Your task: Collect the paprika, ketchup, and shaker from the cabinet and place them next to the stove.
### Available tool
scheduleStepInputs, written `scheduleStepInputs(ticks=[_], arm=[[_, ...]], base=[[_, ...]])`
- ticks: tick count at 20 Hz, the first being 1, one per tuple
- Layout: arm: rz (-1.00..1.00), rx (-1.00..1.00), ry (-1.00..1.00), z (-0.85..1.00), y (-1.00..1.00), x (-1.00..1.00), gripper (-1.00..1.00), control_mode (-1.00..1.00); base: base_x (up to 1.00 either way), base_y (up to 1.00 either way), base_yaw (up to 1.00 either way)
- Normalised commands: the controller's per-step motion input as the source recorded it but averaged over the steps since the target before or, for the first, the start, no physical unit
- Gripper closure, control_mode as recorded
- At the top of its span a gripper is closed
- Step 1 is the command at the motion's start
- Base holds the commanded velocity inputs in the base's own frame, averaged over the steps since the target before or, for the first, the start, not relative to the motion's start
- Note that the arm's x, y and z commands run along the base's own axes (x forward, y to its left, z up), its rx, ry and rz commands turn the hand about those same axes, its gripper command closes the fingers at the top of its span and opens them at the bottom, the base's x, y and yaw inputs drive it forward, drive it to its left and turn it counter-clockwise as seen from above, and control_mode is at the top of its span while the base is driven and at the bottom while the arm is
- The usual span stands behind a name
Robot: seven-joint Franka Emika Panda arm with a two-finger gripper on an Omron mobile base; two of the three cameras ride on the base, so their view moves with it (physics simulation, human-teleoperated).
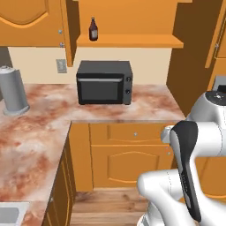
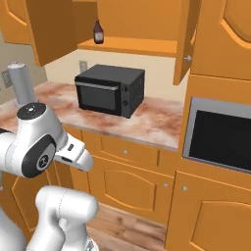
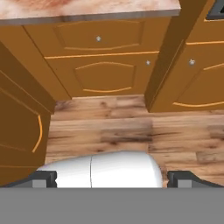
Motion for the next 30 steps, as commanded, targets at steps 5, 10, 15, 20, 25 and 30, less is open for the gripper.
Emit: scheduleStepInputs(ticks=[5, 10, 15, 20, 25, 30], arm=[[0.00, 0.00, 0.00, 0.00, 0.00, 0.00, -1.00, 1.00], [0.00, 0.00, 0.00, 0.00, 0.00, 0.00, -1.00, 1.00], [0.00, 0.00, 0.00, 0.00, 0.00, 0.00, -1.00, 1.00], [0.00, 0.00, 0.00, 0.00, 0.00, 0.00, -1.00, 1.00], [0.00, 0.00, 0.00, 0.00, 0.00, 0.00, -1.00, 1.00], [0.00, 0.00, 0.00, 0.00, 0.00, 0.00, -1.00, 1.00]], base=[[0.66, 0.25, -0.13], [0.58, 0.23, -0.12], [0.65, 0.25, -0.05], [0.61, 0.34, 0.00], [0.59, 0.31, 0.00], [0.62, 0.23, 0.00]])
